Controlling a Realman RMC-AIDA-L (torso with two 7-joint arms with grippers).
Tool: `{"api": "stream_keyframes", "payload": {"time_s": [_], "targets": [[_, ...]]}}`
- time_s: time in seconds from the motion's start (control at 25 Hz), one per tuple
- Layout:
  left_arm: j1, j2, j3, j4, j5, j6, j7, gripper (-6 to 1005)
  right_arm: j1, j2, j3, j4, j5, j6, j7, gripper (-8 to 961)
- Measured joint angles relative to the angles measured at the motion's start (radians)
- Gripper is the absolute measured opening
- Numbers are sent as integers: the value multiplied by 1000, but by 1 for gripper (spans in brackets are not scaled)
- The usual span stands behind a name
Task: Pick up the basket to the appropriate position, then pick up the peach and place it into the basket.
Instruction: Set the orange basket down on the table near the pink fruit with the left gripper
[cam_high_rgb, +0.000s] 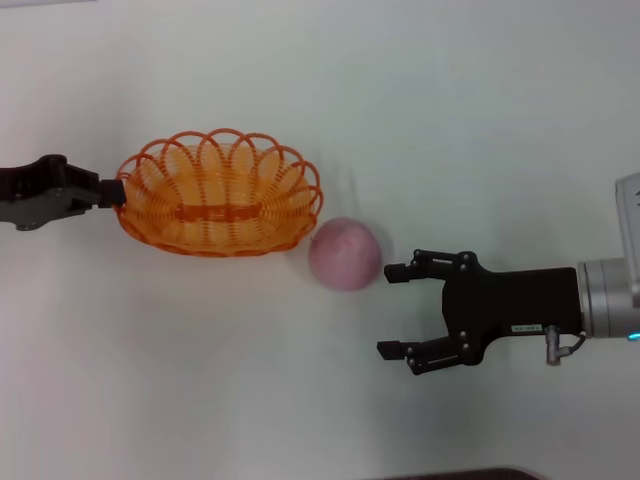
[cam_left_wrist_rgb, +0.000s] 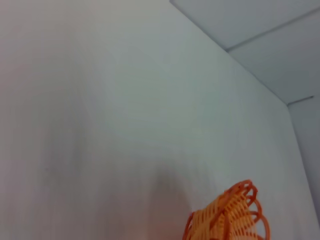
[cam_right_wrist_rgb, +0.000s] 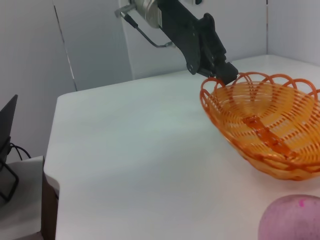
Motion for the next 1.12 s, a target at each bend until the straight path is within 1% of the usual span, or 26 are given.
{"api": "stream_keyframes", "payload": {"time_s": [0.16,0.64,0.8,1.12], "targets": [[12,-5,7,4,-20,-13,8,17,4,0,0,10,-1,7,-2,948],[28,-18,38,-7,-18,-80,16,16,6,0,-3,14,-3,14,-3,948],[32,-20,40,-11,-14,-94,16,16,6,0,-4,15,-3,19,-3,948],[42,-19,71,-16,-13,-128,7,17,6,0,-5,18,-3,22,-4,947]]}}
